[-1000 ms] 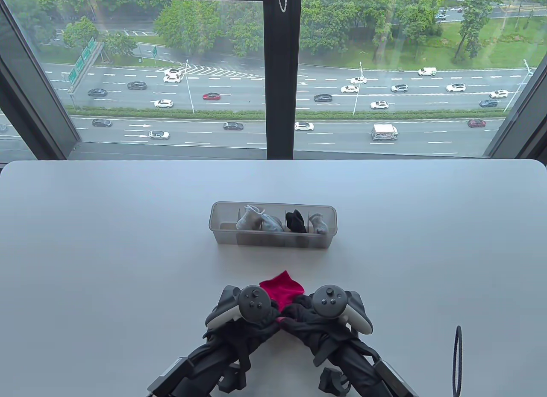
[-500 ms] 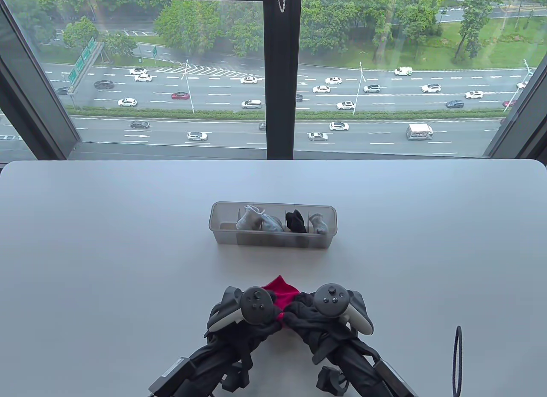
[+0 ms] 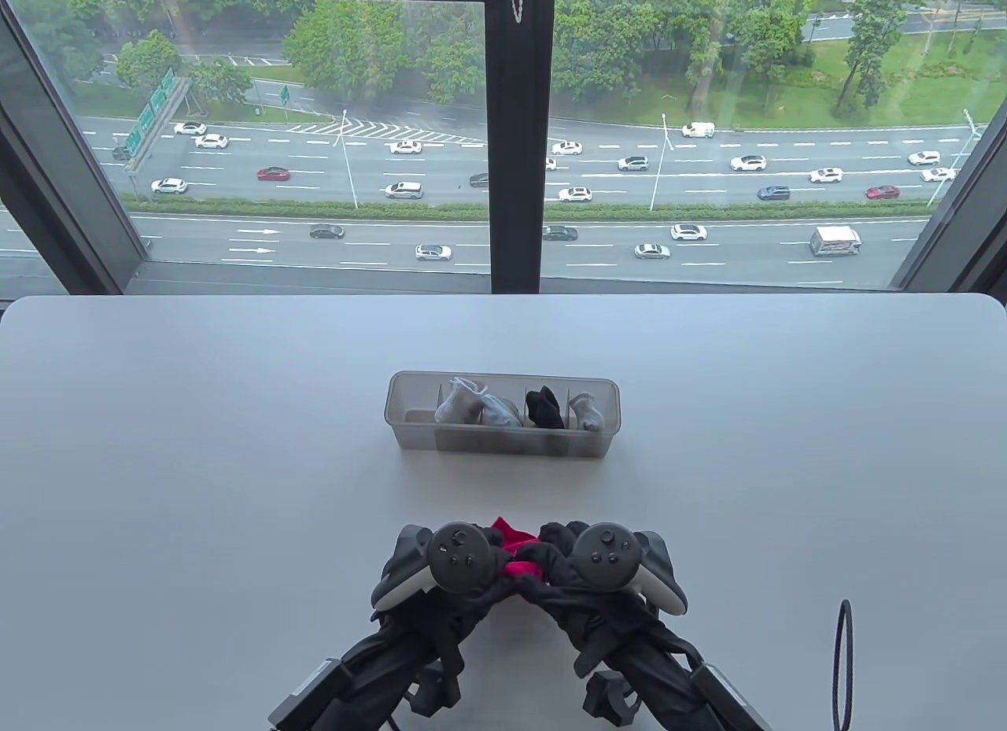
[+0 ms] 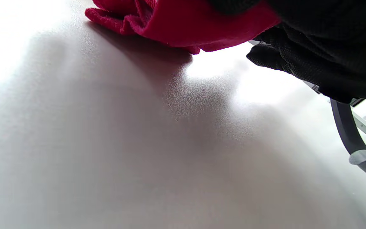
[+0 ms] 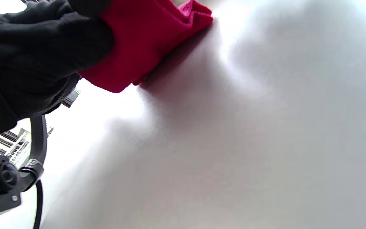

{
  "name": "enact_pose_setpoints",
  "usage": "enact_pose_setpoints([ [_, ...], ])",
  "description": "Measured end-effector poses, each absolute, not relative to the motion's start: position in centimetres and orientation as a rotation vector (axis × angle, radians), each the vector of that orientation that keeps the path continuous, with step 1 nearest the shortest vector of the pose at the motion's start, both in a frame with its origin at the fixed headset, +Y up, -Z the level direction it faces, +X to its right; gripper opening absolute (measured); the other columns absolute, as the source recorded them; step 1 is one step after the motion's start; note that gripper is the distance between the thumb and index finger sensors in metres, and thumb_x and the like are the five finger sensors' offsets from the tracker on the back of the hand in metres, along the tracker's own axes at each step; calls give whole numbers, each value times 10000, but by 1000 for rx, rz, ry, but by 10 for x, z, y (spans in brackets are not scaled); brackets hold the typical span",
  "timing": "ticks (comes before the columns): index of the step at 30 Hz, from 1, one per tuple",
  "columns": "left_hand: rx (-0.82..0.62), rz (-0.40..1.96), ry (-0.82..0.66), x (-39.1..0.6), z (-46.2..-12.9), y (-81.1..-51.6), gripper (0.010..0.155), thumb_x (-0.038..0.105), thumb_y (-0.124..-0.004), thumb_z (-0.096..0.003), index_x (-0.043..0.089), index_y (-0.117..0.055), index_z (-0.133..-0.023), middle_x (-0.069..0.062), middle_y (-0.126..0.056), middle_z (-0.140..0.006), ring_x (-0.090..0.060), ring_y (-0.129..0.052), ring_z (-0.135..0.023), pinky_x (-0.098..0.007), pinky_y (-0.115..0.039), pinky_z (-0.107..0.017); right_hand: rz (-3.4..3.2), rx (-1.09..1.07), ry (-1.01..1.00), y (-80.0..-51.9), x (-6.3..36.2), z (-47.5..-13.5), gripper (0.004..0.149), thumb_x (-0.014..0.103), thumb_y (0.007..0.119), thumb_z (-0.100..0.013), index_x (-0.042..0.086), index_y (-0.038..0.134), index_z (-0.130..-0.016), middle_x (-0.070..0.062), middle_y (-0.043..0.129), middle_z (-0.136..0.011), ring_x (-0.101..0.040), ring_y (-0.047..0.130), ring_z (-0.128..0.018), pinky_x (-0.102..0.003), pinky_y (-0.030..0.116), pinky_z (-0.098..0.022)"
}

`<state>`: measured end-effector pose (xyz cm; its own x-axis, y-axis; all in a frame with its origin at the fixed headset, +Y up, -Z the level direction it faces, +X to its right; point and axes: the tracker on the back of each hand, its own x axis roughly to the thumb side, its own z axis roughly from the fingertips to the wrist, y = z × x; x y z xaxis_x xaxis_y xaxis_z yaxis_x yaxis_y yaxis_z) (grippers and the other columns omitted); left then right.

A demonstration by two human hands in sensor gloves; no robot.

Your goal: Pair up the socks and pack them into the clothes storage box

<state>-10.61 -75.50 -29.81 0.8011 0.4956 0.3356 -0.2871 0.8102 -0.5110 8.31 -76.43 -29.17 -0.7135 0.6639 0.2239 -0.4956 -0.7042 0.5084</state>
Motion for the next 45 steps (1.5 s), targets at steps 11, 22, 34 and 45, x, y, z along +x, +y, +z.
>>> enact_pose_setpoints([
  [11,-368,387,-499,-104,-295,-745,425,408,-738,-515,57,-738,-756,-185,-609,-1078,-479,-529,-1042,-719,-381,-755,2222,517,504,-757,86,-292,480,427,603,-619,223,525,-1047,-180,153,-1188,-481,25,-1016,-682,114,-687],
  [22,-290,356,-552,-98,-290,-737,493,364,-613,-569,-7,-681,-887,-199,-566,-1105,-490,-537,-1044,-703,-422,-758,2215,549,408,-746,88,-289,634,442,665,-596,269,373,-1131,-123,373,-1199,-484,221,-1064,-701,192,-704],
  [34,-116,371,-502,-100,-285,-726,500,361,-695,-550,74,-673,-959,-185,-687,-1060,-469,-695,-975,-685,-524,-735,2120,363,229,-740,93,-289,498,393,703,-600,149,568,-1013,-51,863,-822,-263,797,-861,-666,446,-739],
  [45,-286,269,-479,-97,-287,-727,720,490,-727,-503,92,-411,-1012,-222,-421,-1135,-504,-518,-1046,-705,-458,-749,2149,434,231,-739,88,-286,464,381,665,-607,126,624,-992,-60,881,-772,-244,860,-768,-641,488,-745],
])
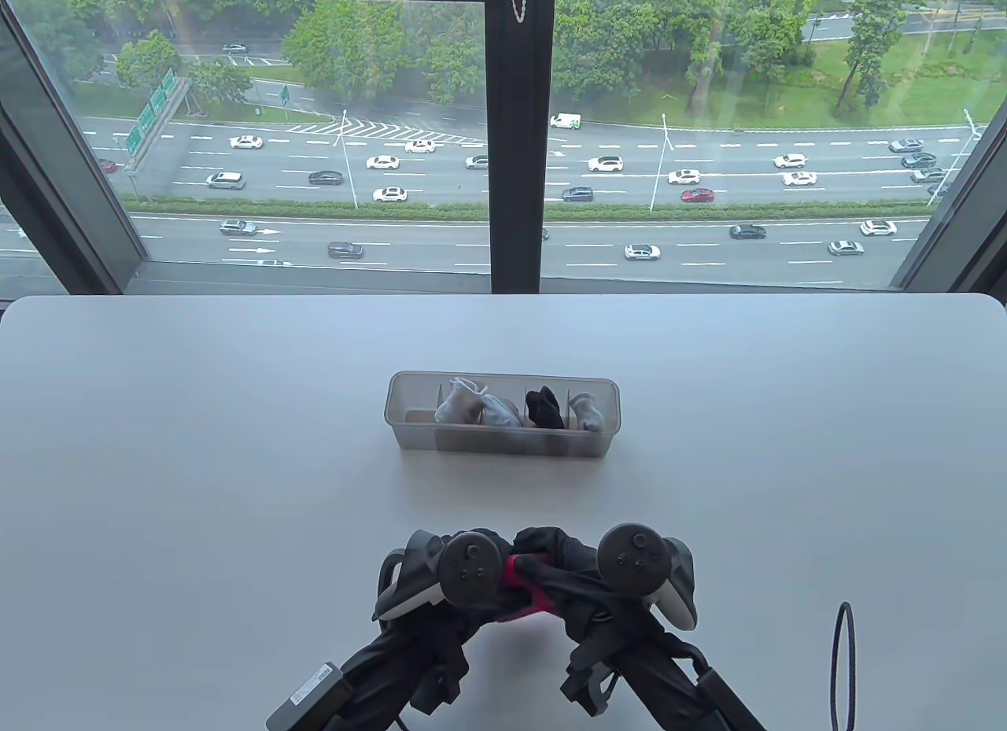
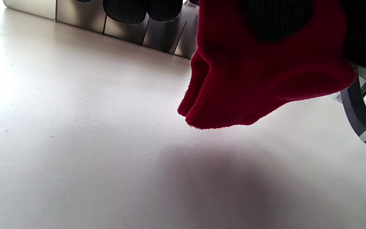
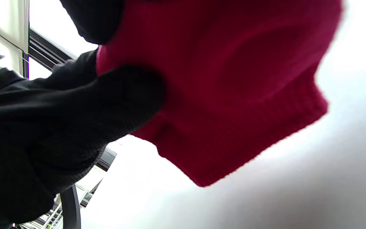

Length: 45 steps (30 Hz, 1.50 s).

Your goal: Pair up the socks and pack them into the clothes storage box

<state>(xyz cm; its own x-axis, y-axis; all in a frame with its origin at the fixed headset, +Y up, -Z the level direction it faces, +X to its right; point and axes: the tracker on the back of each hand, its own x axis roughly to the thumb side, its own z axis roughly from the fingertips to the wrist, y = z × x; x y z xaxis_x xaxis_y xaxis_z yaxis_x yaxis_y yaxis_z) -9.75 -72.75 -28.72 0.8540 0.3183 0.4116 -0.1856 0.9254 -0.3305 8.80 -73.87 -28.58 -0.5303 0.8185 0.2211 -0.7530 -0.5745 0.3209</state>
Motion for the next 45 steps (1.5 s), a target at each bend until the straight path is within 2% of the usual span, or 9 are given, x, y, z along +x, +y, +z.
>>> enact_pose_setpoints([
  [6,-267,295,-518,-98,-287,-726,482,402,-686,-548,55,-638,-880,-185,-677,-1026,-464,-734,-938,-683,-554,-723,2152,534,282,-738,83,-284,619,385,718,-585,222,424,-1105,-123,578,-1114,-417,577,-1022,-723,349,-720],
  [13,-128,360,-513,-101,-285,-719,623,407,-726,-532,94,-519,-1029,-209,-554,-1109,-488,-621,-1010,-697,-508,-735,2208,402,185,-738,92,-287,461,376,609,-620,123,603,-1005,-56,881,-793,-236,897,-736,-627,531,-733],
  [18,-165,364,-524,-103,-288,-717,545,349,-651,-557,33,-619,-999,-219,-788,-931,-422,-859,-814,-651,-628,-697,2111,535,308,-738,93,-289,632,385,702,-595,227,394,-1124,-140,577,-1113,-426,604,-1013,-712,397,-721],
  [26,-183,345,-539,-100,-285,-719,735,447,-692,-537,66,-386,-1085,-232,-536,-1084,-480,-617,-992,-702,-467,-747,2131,427,183,-734,92,-286,515,361,660,-611,111,547,-1046,-76,870,-833,-249,898,-767,-626,527,-739],
  [30,-99,317,-481,-102,-286,-717,516,416,-771,-504,82,-682,-887,-142,-861,-733,-367,-909,-646,-644,-672,-657,2072,459,288,-737,87,-286,587,364,647,-616,162,414,-1115,-105,769,-938,-342,774,-898,-673,465,-729],
  [32,-146,327,-502,-105,-288,-717,487,456,-750,-503,83,-753,-816,-121,-919,-605,-324,-963,-518,-610,-746,-594,2098,553,325,-735,85,-286,680,366,738,-586,272,340,-1130,-182,356,-1194,-471,515,-1031,-684,427,-735],
  [33,-155,333,-497,-105,-289,-718,485,462,-747,-506,76,-773,-799,-119,-935,-575,-323,-976,-489,-605,-761,-575,2159,569,256,-732,87,-286,610,366,740,-585,286,434,-1107,-109,563,-1140,-395,634,-1014,-649,492,-743],
  [38,-30,327,-509,-102,-280,-710,692,437,-707,-524,78,-475,-1069,-233,-623,-1073,-483,-707,-949,-688,-553,-718,2148,422,175,-734,93,-287,528,386,649,-601,123,562,-1051,-74,879,-829,-231,909,-747,-587,574,-741],
  [45,-58,356,-536,-103,-283,-711,582,414,-628,-536,15,-642,-959,-144,-881,-649,-319,-917,-524,-609,-729,-582,1983,484,311,-738,96,-291,583,343,670,-614,269,397,-1123,-150,620,-1103,-366,706,-968,-639,514,-739],
])
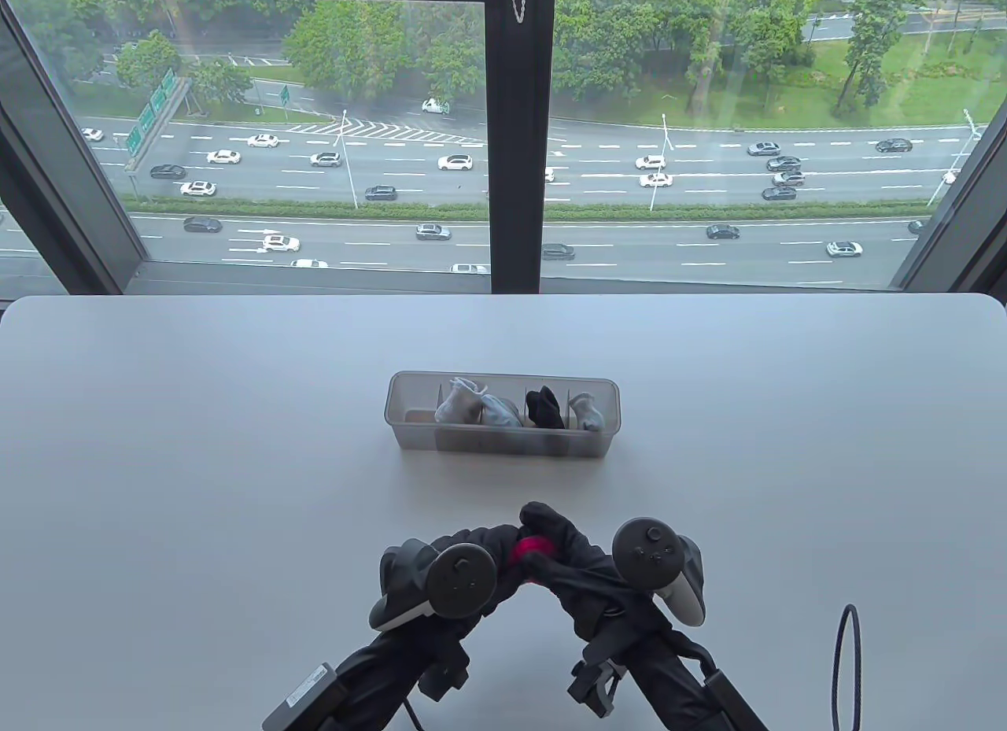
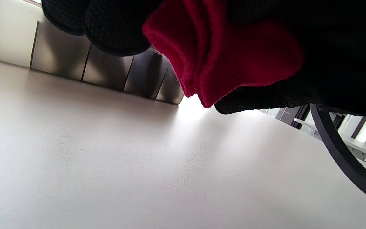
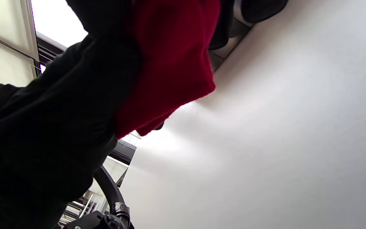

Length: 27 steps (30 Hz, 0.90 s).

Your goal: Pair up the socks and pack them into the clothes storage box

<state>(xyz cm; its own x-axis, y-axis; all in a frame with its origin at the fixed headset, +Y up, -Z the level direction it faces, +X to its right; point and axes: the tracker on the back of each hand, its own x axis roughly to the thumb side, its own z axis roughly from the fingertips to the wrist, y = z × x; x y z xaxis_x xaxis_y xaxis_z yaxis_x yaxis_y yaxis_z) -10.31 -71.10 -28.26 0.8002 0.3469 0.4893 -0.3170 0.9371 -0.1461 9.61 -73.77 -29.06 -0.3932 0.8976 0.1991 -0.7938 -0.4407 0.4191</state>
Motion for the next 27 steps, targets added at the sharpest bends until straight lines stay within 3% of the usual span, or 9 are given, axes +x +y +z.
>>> enact_pose_setpoints([
  [2,-48,390,-558,-104,-282,-712,581,442,-615,-537,11,-699,-917,-127,-910,-569,-304,-939,-449,-595,-764,-534,2008,436,274,-736,97,-292,502,340,691,-604,235,556,-1077,-142,782,-971,-298,823,-857,-618,537,-745],
  [4,-26,364,-562,-101,-281,-710,590,460,-649,-525,26,-692,-922,-143,-906,-608,-337,-938,-517,-620,-730,-586,2084,442,226,-736,99,-291,496,363,651,-617,175,557,-1066,-122,840,-873,-252,882,-755,-593,571,-738],
  [7,-58,292,-569,-95,-278,-712,719,505,-706,-512,94,-458,-1046,-189,-687,-990,-439,-760,-881,-684,-579,-705,2015,366,210,-735,97,-288,480,362,618,-637,117,559,-1046,-117,882,-764,-235,911,-651,-576,593,-728],
  [11,-34,283,-551,-94,-278,-711,572,422,-710,-534,48,-633,-959,-175,-866,-751,-368,-918,-643,-640,-685,-648,2044,449,276,-737,95,-289,568,392,620,-624,180,433,-1117,-128,785,-913,-319,805,-841,-646,510,-728],
  [13,-86,323,-558,-98,-282,-714,557,437,-682,-533,34,-687,-916,-145,-905,-660,-353,-947,-565,-630,-717,-615,1997,570,371,-737,91,-289,667,399,695,-597,281,330,-1143,-174,388,-1212,-488,516,-1032,-670,463,-734],
  [17,-94,318,-557,-98,-280,-716,544,465,-652,-542,53,-720,-891,-157,-933,-642,-385,-965,-567,-641,-716,-608,2141,512,209,-729,95,-292,481,361,737,-581,253,627,-1036,-132,805,-974,-303,833,-860,-594,578,-739],
  [20,-49,239,-540,-92,-276,-714,627,482,-647,-537,93,-565,-1022,-222,-772,-927,-450,-829,-793,-677,-602,-691,2190,438,127,-726,95,-288,488,366,710,-593,170,612,-1029,-175,859,-844,-272,909,-701,-561,640,-710],
  [23,-34,198,-553,-86,-271,-715,730,487,-684,-532,76,-437,-1083,-227,-673,-1004,-451,-763,-864,-683,-580,-704,2203,382,91,-725,97,-287,481,391,662,-612,144,605,-1021,-127,906,-755,-220,943,-606,-527,688,-682],
  [27,-33,229,-538,-90,-274,-712,602,427,-705,-519,51,-596,-977,-149,-872,-715,-314,-938,-563,-602,-752,-588,2121,500,238,-726,95,-290,541,421,650,-599,175,528,-1066,-135,835,-830,-265,875,-716,-591,601,-713],
])
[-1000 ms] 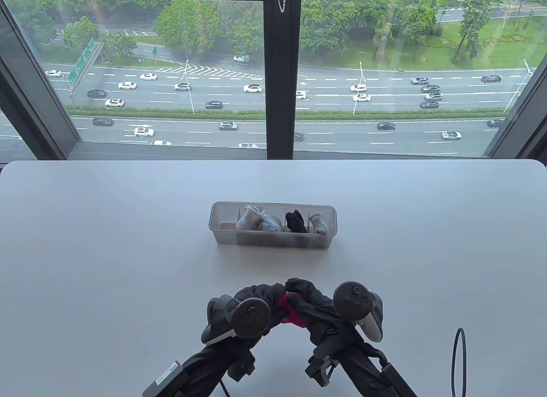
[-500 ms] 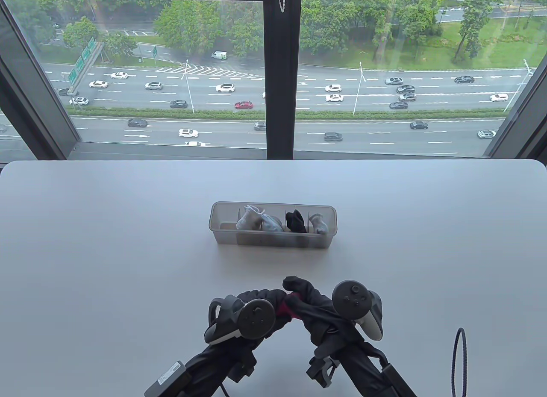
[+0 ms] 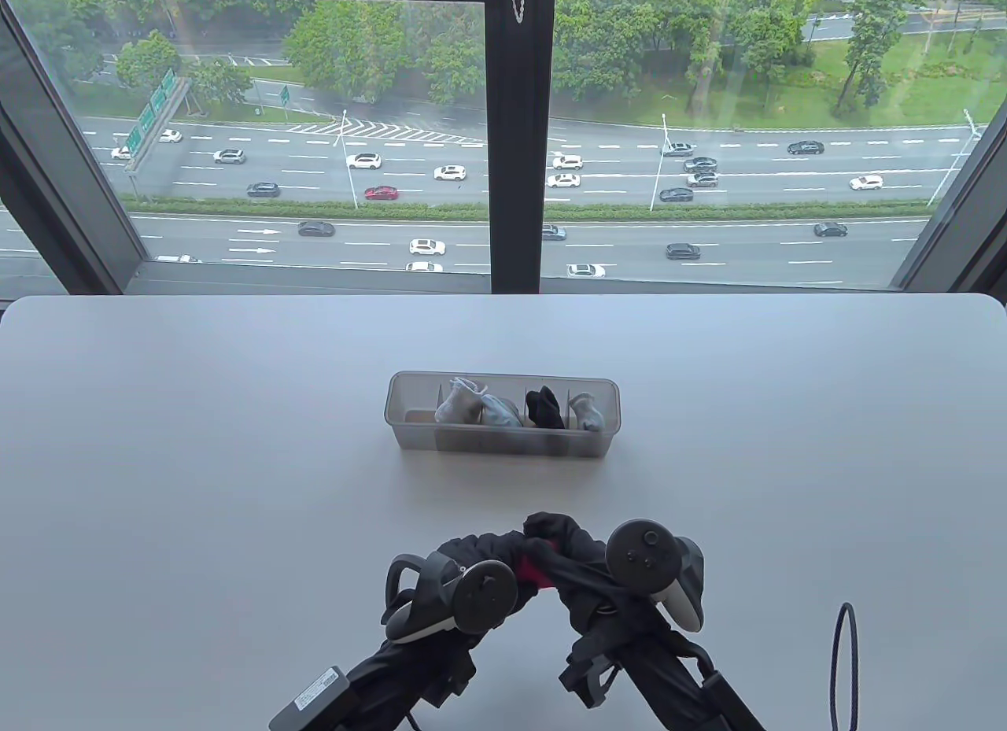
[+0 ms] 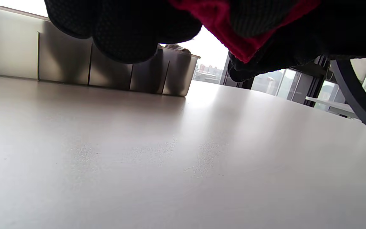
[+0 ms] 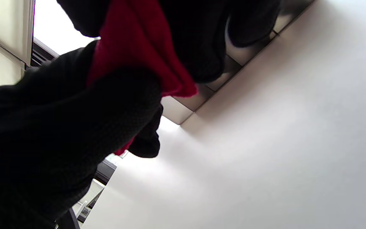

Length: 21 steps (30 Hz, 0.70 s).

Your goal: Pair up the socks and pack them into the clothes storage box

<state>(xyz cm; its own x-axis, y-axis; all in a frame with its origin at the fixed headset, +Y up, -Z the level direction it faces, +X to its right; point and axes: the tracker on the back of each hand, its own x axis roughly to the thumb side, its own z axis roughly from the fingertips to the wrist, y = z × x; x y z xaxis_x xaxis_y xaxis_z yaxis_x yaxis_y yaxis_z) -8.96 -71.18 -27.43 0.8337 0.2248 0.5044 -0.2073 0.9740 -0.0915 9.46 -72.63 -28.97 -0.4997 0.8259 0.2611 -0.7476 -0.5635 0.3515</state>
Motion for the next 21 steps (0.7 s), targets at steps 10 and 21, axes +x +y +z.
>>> enact_pose_setpoints([
  [10,-21,256,-552,-92,-276,-711,717,415,-702,-542,120,-373,-1106,-207,-654,-1034,-431,-778,-855,-667,-610,-693,2122,345,92,-726,101,-289,529,410,667,-614,89,604,-1030,-101,913,-714,-214,955,-596,-512,701,-680],
  [21,-165,367,-550,-97,-282,-712,707,455,-644,-552,34,-453,-1088,-254,-776,-969,-484,-847,-835,-673,-649,-664,2154,444,101,-724,105,-292,576,393,785,-570,160,579,-1055,-129,810,-944,-283,869,-815,-541,656,-717],
])
